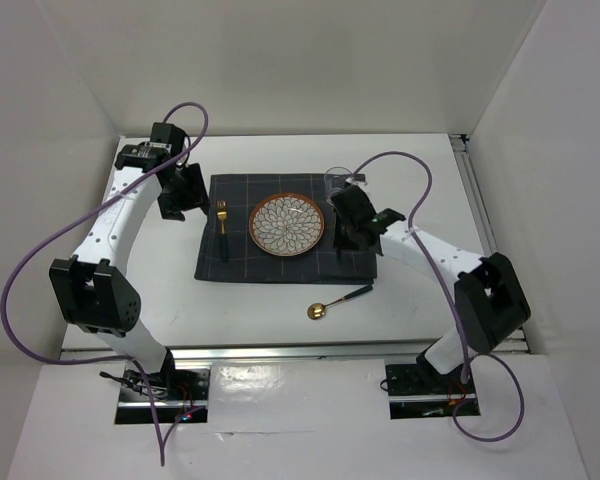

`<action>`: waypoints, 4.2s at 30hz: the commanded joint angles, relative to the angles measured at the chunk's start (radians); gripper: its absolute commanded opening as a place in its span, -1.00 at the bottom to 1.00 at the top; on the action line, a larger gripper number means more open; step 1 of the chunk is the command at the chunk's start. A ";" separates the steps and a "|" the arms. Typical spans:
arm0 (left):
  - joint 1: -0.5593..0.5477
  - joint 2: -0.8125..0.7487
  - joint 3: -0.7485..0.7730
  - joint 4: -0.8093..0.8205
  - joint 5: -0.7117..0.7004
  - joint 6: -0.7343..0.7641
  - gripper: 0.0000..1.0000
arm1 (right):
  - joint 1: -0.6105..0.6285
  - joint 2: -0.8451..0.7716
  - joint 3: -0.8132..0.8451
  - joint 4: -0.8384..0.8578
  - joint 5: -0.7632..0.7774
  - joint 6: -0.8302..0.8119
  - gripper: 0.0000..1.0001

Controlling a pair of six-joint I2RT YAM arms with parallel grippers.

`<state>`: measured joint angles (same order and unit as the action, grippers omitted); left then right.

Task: Set the dinner table for one person

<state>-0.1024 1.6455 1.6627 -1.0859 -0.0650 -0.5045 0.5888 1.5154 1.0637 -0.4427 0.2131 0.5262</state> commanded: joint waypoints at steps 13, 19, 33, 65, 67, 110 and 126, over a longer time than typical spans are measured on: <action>0.013 -0.038 -0.009 0.012 0.002 -0.008 0.42 | -0.034 0.244 0.134 -0.001 0.046 0.031 -1.00; 0.013 -0.038 -0.009 0.012 0.002 -0.008 0.42 | -0.034 0.273 0.122 0.039 0.048 0.001 -0.04; 0.013 -0.038 0.009 0.012 0.011 0.001 0.42 | -0.061 -0.053 0.026 -0.160 -0.024 -0.071 0.34; 0.013 -0.056 -0.029 0.012 0.022 0.001 0.39 | 0.062 -0.221 -0.329 0.061 -0.334 -1.143 0.19; 0.013 -0.056 -0.029 0.021 0.022 0.001 0.39 | 0.062 -0.221 -0.363 0.061 -0.366 -1.155 0.19; 0.023 -0.065 -0.066 0.040 0.022 0.001 0.39 | 0.071 -0.386 -0.286 -0.083 -0.423 -1.102 -1.00; 0.023 -0.056 -0.026 0.030 0.031 0.001 0.39 | 0.049 -0.054 -0.006 -0.042 -0.009 -0.433 -1.00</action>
<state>-0.0853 1.6077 1.5990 -1.0546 -0.0456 -0.5030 0.6415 1.3666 0.9825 -0.4862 0.1112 -0.0780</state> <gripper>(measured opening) 0.698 0.273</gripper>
